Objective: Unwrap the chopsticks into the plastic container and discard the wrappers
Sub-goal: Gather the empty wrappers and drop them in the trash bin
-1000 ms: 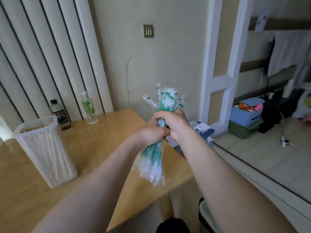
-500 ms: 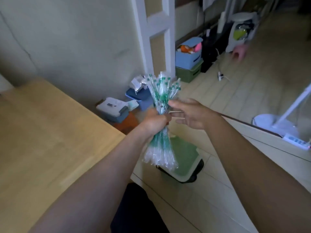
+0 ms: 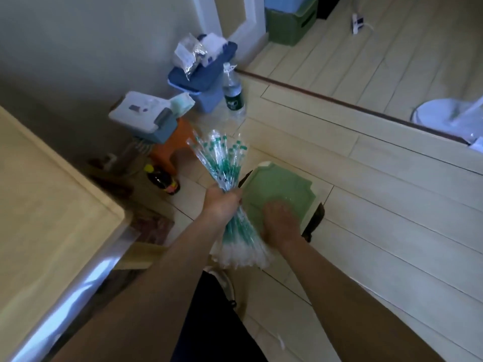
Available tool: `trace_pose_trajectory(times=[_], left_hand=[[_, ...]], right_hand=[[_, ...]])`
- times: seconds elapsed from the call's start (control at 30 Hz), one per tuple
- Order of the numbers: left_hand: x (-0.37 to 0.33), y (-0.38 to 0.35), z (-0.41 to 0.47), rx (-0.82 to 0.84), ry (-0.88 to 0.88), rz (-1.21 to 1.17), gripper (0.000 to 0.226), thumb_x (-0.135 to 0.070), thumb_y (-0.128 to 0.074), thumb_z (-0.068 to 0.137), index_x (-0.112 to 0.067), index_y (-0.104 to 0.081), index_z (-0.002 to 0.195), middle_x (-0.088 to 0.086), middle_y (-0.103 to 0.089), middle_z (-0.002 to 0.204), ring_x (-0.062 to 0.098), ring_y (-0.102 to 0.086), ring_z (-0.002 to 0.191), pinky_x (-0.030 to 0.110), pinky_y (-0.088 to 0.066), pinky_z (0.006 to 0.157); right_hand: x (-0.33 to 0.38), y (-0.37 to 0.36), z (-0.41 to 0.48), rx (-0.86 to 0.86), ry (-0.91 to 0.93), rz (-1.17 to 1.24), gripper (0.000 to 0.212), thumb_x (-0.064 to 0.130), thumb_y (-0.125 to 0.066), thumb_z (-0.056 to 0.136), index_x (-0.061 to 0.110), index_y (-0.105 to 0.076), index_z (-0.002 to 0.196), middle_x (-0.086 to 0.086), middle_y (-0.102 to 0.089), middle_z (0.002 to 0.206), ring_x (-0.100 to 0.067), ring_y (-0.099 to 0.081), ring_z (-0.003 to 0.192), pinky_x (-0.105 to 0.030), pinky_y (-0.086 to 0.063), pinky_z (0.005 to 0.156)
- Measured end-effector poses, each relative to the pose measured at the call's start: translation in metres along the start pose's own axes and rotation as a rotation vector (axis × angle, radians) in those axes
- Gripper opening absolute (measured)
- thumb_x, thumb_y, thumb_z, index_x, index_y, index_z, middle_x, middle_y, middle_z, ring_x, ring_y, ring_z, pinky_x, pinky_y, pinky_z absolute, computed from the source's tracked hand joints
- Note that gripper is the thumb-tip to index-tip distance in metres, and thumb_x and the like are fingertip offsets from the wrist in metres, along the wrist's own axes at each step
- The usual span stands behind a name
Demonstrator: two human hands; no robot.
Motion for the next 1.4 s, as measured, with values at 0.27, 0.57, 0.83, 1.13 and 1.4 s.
trace_pose_trajectory(times=[0.27, 0.57, 0.83, 1.13, 1.4], left_hand=[[0.021, 0.002, 0.038, -0.002, 0.023, 0.007, 0.006, -0.011, -0.063, 0.082, -0.008, -0.068, 0.085, 0.015, -0.064, 0.078, 0.031, -0.066, 0.076, 0.054, -0.059, 0.078], [0.038, -0.003, 0.052, 0.021, 0.015, 0.016, 0.008, -0.005, -0.060, 0.087, -0.012, -0.065, 0.085, 0.013, -0.062, 0.076, 0.031, -0.066, 0.076, 0.046, -0.058, 0.076], [0.042, 0.001, 0.057, 0.004, 0.006, -0.007, 0.010, -0.004, -0.061, 0.088, -0.012, -0.065, 0.082, 0.011, -0.060, 0.071, 0.028, -0.064, 0.071, 0.040, -0.054, 0.069], [0.039, -0.007, 0.057, -0.004, 0.002, -0.111, 0.011, -0.006, -0.061, 0.086, -0.014, -0.067, 0.086, 0.004, -0.065, 0.070, 0.027, -0.067, 0.074, 0.040, -0.057, 0.076], [0.045, -0.025, 0.057, 0.083, 0.026, -0.040, 0.008, -0.006, -0.063, 0.091, -0.011, -0.070, 0.090, 0.012, -0.071, 0.086, 0.027, -0.069, 0.081, 0.036, -0.056, 0.076]], right_hand=[[0.008, -0.034, 0.032, -0.088, 0.008, -0.269, 0.055, 0.022, -0.064, 0.091, 0.007, -0.047, 0.141, -0.022, -0.052, 0.138, -0.040, -0.050, 0.128, -0.048, -0.045, 0.101], [0.014, -0.039, 0.041, -0.035, 0.088, -0.421, 0.061, 0.026, -0.062, 0.096, 0.005, -0.037, 0.147, -0.032, -0.053, 0.133, -0.046, -0.054, 0.120, -0.057, -0.043, 0.102], [0.020, -0.021, 0.033, -0.160, 0.287, -0.438, 0.020, 0.014, -0.076, 0.075, 0.009, -0.059, 0.084, -0.014, -0.060, 0.068, -0.023, -0.058, 0.057, -0.033, -0.044, 0.059], [-0.021, 0.107, 0.044, -0.398, 0.394, -0.221, 0.018, 0.020, -0.064, 0.087, 0.008, -0.066, 0.100, -0.009, -0.067, 0.076, -0.029, -0.061, 0.057, -0.028, -0.035, 0.050], [-0.062, 0.175, 0.084, -0.348, 0.094, -0.155, 0.025, 0.011, -0.042, 0.099, 0.015, -0.057, 0.118, -0.010, -0.062, 0.097, -0.037, -0.064, 0.089, -0.039, -0.042, 0.070]])
Point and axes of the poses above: each hand's wrist, its own z-axis towards the middle knuckle, its own y-axis out of the back of the hand, x = y × z, the point moved 3 cm from there along z, towards the middle knuckle
